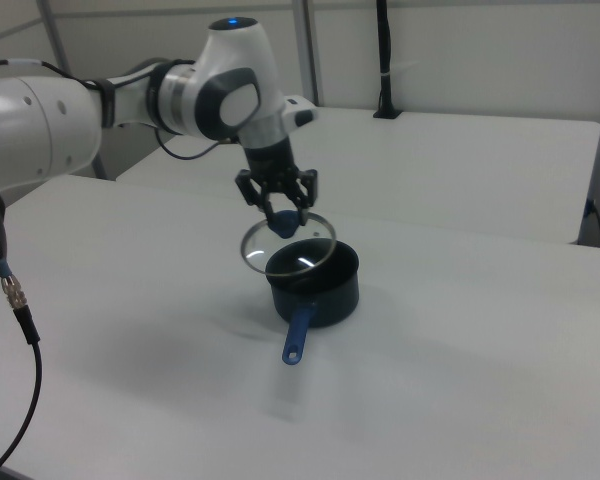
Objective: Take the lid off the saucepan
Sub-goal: 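Lift the glass lid off the saucepan and carry it beside the pan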
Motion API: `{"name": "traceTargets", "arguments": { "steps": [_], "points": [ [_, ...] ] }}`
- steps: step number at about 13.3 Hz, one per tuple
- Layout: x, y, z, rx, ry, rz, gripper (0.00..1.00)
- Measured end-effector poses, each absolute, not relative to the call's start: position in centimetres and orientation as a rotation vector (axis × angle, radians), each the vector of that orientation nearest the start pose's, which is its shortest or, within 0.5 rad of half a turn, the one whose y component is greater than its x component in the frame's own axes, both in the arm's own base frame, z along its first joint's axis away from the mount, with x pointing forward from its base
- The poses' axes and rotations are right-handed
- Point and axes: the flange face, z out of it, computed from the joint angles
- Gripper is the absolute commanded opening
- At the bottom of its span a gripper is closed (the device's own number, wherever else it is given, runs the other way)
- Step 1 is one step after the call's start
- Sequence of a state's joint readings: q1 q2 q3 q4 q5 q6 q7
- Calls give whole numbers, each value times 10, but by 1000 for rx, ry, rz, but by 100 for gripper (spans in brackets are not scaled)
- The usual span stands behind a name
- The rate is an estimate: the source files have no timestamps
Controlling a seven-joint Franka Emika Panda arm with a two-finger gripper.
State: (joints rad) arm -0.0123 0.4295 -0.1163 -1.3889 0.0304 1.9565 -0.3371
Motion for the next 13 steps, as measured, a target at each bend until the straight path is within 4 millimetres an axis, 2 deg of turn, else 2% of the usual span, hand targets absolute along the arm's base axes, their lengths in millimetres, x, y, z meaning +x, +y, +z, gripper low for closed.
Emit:
{"name": "traceTargets", "arguments": {
  "steps": [4, 5, 10, 13],
  "points": [
    [696, -5, 479, -3141, -446, -167, 50],
    [695, 4, 480, -3138, -457, -162, 50],
    [683, 21, 485, -3124, -495, -105, 50],
    [666, 63, 473, -3105, -559, -48, 50]
  ]
}}
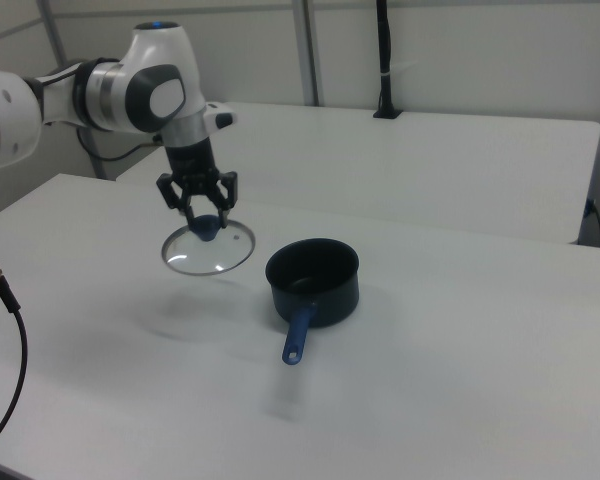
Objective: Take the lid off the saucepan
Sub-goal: 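Lift the glass lid off the saucepan and carry it beside the pan, then lower the held lid onto the table beside the saucepan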
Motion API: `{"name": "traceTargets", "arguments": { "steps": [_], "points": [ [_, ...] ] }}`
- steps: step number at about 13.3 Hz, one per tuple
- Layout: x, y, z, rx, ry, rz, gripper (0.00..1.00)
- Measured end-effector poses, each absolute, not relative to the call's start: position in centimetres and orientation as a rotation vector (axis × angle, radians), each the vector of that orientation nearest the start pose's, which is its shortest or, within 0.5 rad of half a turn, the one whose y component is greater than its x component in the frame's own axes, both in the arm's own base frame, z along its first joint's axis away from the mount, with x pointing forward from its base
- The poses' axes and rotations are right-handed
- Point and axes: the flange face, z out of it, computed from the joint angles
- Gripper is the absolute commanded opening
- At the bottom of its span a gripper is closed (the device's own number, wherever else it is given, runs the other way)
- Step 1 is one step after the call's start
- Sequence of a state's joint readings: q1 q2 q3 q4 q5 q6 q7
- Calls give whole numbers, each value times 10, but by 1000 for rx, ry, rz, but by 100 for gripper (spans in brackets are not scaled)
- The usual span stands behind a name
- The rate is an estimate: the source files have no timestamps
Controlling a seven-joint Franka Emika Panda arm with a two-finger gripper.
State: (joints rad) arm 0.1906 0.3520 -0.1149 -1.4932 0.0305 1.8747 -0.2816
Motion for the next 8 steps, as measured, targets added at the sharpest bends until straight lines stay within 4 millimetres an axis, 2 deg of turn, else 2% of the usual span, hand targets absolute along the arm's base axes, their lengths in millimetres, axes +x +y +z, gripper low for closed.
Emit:
{"name": "traceTargets", "arguments": {
  "steps": [6, 8],
  "points": [
    [643, 116, 417, -3091, -635, 126, 50],
    [640, 134, 389, -3133, -608, 97, 50]
  ]
}}
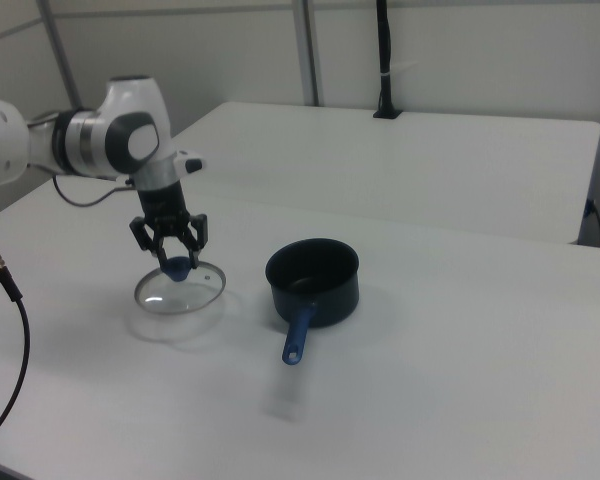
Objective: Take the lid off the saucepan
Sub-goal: 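Lower the held lid onto the table beside the saucepan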
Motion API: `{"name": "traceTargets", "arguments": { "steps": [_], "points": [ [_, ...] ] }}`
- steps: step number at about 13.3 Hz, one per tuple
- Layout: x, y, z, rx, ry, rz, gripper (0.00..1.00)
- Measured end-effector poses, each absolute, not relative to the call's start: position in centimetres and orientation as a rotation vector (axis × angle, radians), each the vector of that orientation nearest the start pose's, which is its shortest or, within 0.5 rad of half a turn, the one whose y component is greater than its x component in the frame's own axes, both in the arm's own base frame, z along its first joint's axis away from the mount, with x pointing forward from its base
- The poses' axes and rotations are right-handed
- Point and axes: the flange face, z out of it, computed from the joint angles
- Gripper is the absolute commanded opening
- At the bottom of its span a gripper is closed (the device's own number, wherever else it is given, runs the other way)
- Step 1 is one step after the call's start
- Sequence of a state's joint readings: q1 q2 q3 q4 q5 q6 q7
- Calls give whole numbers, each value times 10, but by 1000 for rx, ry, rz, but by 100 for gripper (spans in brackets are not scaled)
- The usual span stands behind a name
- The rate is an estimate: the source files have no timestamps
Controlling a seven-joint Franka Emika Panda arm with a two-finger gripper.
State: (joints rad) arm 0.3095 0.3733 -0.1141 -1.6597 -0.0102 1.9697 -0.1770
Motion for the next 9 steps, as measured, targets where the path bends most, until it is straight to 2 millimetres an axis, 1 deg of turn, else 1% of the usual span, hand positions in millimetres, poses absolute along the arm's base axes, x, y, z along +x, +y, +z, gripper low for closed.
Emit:
{"name": "traceTargets", "arguments": {
  "steps": [1, 2, 3, 4, 9],
  "points": [
    [638, 140, 373, -3149, -607, 95, 50],
    [638, 143, 359, -3156, -607, 110, 50],
    [638, 143, 351, -3157, -609, 129, 50],
    [638, 144, 347, -3157, -611, 140, 50],
    [637, 146, 345, -3155, -617, 144, 50]
  ]
}}
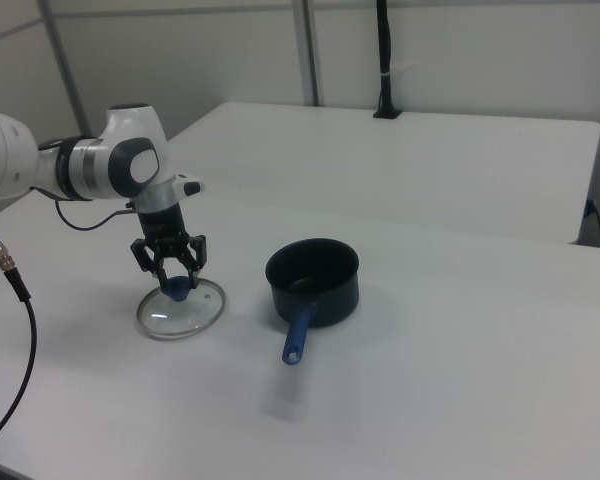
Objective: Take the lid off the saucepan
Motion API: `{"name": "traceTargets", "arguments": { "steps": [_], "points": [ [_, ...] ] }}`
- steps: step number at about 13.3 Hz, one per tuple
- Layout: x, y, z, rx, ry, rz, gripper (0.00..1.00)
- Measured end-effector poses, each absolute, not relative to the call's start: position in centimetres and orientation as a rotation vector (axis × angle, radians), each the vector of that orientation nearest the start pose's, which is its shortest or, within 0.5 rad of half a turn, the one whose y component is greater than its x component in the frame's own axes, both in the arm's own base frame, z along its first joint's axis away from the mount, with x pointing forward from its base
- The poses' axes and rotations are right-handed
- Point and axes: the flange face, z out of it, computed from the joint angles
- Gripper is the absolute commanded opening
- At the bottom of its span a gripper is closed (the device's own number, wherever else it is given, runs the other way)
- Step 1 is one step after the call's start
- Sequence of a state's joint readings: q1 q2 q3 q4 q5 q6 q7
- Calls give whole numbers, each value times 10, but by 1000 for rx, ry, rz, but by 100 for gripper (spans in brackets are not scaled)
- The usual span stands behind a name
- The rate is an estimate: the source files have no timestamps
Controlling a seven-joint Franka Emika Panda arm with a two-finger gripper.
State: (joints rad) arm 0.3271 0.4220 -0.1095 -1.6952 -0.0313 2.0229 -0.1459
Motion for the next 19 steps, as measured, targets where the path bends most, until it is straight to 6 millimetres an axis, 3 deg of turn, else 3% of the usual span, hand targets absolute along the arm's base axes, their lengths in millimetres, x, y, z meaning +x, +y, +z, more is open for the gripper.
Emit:
{"name": "traceTargets", "arguments": {
  "steps": [4, 9, 10, 13, 15, 19],
  "points": [
    [626, 144, 344, -3156, -627, 168, 50],
    [595, 148, 344, -3144, -670, 219, 51],
    [594, 148, 344, -3144, -671, 223, 55],
    [590, 147, 344, -3143, -670, 227, 86],
    [590, 147, 346, -3143, -669, 223, 100],
    [591, 145, 357, -3152, -632, 191, 100]
  ]
}}
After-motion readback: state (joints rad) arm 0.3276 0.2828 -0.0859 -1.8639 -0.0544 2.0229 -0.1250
